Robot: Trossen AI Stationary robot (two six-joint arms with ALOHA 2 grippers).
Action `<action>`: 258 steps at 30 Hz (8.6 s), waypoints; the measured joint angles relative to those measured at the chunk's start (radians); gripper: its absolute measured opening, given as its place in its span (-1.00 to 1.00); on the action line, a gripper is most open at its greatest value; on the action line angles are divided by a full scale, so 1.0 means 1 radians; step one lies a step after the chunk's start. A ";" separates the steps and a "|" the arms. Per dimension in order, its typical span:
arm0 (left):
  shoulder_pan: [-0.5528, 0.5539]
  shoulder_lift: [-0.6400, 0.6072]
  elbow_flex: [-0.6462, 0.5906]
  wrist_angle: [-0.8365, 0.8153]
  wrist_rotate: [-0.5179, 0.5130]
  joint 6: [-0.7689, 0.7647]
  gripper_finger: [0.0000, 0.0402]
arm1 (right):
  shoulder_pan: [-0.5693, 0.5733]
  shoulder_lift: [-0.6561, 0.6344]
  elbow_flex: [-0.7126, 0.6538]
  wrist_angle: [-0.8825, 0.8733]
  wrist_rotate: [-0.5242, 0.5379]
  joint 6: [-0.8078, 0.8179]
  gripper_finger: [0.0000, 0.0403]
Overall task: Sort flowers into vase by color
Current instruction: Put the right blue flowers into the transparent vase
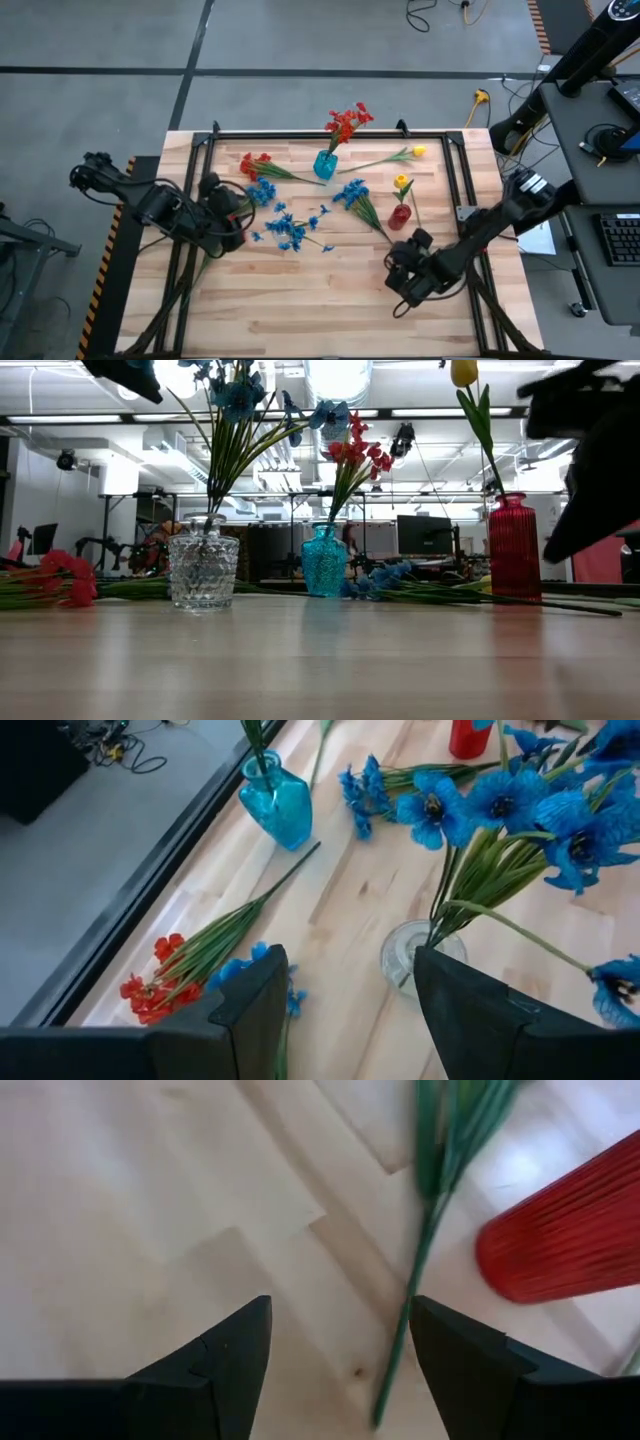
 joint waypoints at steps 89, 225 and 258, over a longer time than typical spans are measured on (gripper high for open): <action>-0.002 -0.078 -0.002 0.009 -0.061 0.008 0.00 | -0.139 0.139 -0.055 0.451 -0.028 -0.345 0.23; -0.151 0.246 -0.446 1.991 0.095 1.012 0.00 | -0.204 0.213 0.080 1.854 -0.341 -1.729 -0.86; -0.105 0.365 -0.399 2.047 0.262 1.038 0.25 | -0.279 0.248 0.281 1.576 -0.402 -1.683 -0.86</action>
